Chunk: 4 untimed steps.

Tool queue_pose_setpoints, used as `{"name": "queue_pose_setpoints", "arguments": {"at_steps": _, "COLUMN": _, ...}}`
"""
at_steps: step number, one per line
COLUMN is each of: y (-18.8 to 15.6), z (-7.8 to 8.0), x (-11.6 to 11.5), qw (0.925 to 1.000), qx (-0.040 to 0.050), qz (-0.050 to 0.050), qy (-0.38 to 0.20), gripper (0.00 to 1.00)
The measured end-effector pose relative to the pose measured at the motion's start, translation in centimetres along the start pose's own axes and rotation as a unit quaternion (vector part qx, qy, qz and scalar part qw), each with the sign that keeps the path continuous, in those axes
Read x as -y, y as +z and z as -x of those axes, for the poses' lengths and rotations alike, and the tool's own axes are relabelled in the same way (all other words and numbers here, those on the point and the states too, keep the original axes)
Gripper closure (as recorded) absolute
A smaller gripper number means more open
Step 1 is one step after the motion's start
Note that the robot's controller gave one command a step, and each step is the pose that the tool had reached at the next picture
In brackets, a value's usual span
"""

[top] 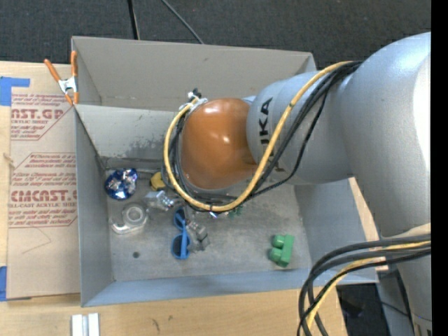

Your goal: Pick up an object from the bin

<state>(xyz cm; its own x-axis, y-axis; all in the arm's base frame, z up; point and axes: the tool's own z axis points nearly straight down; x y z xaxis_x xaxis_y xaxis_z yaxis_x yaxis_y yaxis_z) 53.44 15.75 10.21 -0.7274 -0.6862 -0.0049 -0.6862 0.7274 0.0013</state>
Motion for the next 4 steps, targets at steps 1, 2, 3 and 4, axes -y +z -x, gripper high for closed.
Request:
{"name": "queue_pose_setpoints", "arguments": {"at_steps": 1, "y": 3.3, "z": -2.4, "x": 0.8, "qw": 0.9846, "qx": -0.0032, "qz": 0.001, "qy": -0.175, "gripper": 0.00}}
{"name": "queue_pose_setpoints", "arguments": {"at_steps": 2, "y": 3.3, "z": -2.3, "x": 0.8, "qw": 0.9846, "qx": -0.0018, "qz": 0.001, "qy": -0.175, "gripper": 1.00}}
{"name": "queue_pose_setpoints", "arguments": {"at_steps": 3, "y": -9.7, "z": -2.2, "x": 0.0, "qw": 0.9890, "qx": 0.0017, "qz": -0.003, "qy": -0.148, "gripper": 1.00}}
{"name": "queue_pose_setpoints", "arguments": {"at_steps": 4, "y": -5.2, "z": -2.4, "x": -3.7, "qw": 0.9856, "qx": -0.0026, "qz": 0.002, "qy": -0.169, "gripper": 1.00}}
